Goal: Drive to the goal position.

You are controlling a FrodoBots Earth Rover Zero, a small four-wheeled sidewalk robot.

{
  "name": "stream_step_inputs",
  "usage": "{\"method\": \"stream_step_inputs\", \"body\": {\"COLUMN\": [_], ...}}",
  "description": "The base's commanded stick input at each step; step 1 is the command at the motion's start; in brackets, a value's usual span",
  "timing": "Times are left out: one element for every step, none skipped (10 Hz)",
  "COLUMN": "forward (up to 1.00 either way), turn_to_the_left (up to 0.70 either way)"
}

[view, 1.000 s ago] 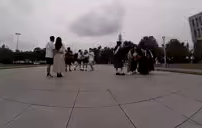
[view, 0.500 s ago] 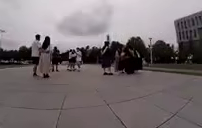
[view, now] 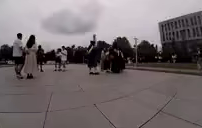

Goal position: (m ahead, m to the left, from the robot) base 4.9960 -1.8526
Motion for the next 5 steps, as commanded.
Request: {"method": "stream_step_inputs", "body": {"forward": [0.0, 0.0, 0.0, 0.0, 0.0], "turn_to_the_left": [-0.6, -0.6, -0.6, -0.6, -0.6]}}
